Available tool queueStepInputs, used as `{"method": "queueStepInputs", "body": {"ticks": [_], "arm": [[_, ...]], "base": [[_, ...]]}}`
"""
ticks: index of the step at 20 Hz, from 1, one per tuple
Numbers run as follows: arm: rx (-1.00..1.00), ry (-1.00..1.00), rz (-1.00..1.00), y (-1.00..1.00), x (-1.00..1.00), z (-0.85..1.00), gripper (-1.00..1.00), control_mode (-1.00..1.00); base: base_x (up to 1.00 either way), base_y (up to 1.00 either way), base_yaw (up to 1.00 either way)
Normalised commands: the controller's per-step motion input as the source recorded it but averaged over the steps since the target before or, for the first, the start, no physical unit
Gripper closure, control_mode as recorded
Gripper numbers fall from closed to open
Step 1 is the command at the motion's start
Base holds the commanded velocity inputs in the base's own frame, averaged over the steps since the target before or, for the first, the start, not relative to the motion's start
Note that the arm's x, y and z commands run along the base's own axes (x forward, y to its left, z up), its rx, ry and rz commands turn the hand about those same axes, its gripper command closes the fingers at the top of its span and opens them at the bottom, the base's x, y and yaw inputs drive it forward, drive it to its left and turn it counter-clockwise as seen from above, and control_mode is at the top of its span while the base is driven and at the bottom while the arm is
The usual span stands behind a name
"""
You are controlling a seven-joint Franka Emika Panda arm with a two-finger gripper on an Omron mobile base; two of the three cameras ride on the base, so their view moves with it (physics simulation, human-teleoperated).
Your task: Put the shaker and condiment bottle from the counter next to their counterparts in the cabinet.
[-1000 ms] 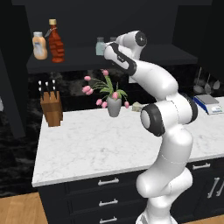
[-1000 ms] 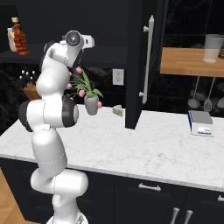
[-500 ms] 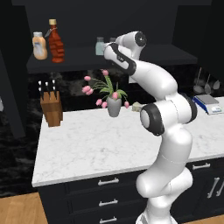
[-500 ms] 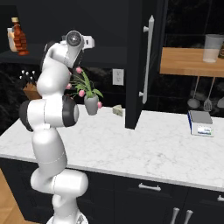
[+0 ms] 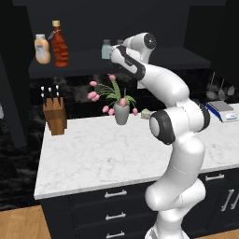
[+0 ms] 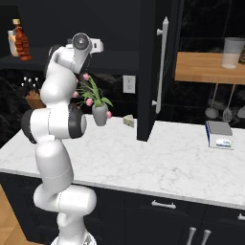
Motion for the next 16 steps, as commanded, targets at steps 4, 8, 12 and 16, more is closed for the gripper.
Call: {"method": "queueStepInputs", "body": {"ticks": [4,8,12,16], "arm": [[0.02,-0.03,0.00,-0.02,-0.06,-0.25,-1.00,-1.00],[0.06,-0.06,0.00,-0.14,-0.33,-0.06,-1.00,-1.00],[0.09,-0.07,0.00,-0.22,-0.54,0.00,-1.00,-1.00],[0.10,-0.07,-0.01,-0.26,-0.60,0.00,-1.00,-1.00]], "base": [[0.00,0.00,0.00],[0.00,0.00,0.00],[0.00,0.00,0.00],[0.00,0.00,0.00]]}}
